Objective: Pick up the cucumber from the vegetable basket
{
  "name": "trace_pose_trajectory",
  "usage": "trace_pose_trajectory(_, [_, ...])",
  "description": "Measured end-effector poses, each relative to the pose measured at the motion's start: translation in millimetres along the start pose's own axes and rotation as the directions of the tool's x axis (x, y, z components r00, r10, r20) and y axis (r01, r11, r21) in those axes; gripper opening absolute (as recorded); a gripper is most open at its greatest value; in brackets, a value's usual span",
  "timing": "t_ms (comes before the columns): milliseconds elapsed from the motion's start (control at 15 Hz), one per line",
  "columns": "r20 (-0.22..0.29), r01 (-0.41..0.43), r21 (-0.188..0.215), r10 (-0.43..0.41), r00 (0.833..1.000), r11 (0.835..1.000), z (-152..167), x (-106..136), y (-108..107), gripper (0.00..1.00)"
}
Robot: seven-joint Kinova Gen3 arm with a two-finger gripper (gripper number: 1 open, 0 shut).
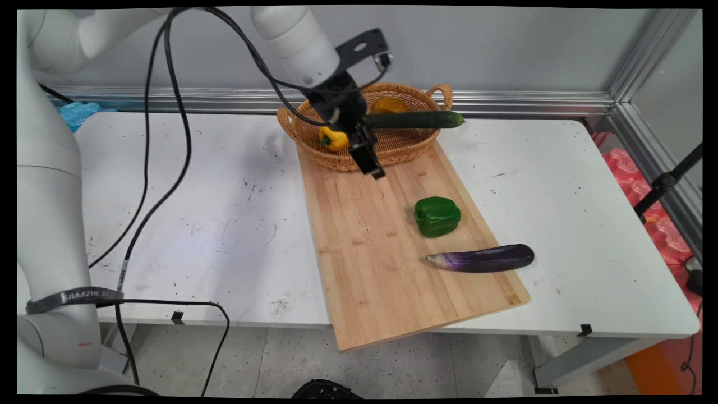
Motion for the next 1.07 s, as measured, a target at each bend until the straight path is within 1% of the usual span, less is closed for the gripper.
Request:
trace_pose_trajectory(200, [0.014,-0.012,0.048,0.012,1.0,0.999,-6,-6,-28,1.0])
trace_pose_trajectory(267, [0.013,-0.015,0.058,0.015,1.0,0.998,-7,-6,-34,1.0])
trace_pose_trajectory(467, [0.002,-0.031,0.103,0.031,1.0,0.994,-8,-3,-66,1.0])
trace_pose_trajectory(533, [-0.003,-0.034,0.11,0.035,0.999,0.993,-8,-1,-74,1.0])
trace_pose_trajectory(600, [-0.008,-0.038,0.115,0.039,0.999,0.993,-7,0,-80,1.0])
trace_pose_trajectory(800, [-0.033,-0.059,0.129,0.063,0.997,0.99,0,9,-106,1.0])
trace_pose_trajectory(1067, [-0.066,-0.102,0.12,0.111,0.992,0.987,19,23,-133,1.0])
